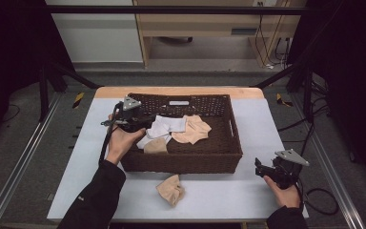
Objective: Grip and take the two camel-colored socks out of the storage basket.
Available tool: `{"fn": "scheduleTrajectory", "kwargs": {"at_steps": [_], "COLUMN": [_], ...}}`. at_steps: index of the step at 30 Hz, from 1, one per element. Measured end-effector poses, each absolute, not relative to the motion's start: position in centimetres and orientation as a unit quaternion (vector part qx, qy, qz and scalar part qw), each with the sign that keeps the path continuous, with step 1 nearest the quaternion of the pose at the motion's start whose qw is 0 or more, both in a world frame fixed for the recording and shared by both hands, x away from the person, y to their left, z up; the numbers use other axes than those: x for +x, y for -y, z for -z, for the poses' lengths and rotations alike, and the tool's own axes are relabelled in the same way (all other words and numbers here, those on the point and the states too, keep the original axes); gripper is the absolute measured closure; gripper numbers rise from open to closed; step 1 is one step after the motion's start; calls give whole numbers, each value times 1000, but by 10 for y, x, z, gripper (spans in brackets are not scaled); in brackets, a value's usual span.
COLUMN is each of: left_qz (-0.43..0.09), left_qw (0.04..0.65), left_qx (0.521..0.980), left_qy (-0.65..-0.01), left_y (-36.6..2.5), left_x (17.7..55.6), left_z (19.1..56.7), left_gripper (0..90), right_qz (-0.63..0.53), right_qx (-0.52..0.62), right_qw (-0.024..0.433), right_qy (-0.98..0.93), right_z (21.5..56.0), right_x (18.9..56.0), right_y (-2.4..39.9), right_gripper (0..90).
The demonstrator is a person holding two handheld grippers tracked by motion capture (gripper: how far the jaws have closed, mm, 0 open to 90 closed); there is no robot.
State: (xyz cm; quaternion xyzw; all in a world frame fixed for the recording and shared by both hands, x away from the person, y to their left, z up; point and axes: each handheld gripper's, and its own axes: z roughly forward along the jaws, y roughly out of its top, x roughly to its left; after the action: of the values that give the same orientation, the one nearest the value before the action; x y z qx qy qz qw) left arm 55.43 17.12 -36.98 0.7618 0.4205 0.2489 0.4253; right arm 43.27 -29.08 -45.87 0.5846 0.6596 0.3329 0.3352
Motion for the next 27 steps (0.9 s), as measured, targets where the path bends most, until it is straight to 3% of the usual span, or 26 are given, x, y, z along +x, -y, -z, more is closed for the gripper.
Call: {"fn": "scheduleTrajectory", "kwargs": {"at_steps": [9,16,27], "left_qz": [-220,-214,-177], "left_qw": [395,333,313], "left_qx": [794,838,849], "left_qy": [-406,-377,-388], "left_y": [-167,-152,-144], "left_x": [561,562,569], "left_z": [392,403,423], "left_gripper": [449,446,412], "right_qz": [-331,-331,-331], "right_qx": [583,582,583], "right_qw": [336,336,335], "right_qy": [-662,-662,-662], "right_z": [459,459,459], "right_x": [433,433,434], "right_y": [291,291,290], "right_gripper": [47,47,46]}}
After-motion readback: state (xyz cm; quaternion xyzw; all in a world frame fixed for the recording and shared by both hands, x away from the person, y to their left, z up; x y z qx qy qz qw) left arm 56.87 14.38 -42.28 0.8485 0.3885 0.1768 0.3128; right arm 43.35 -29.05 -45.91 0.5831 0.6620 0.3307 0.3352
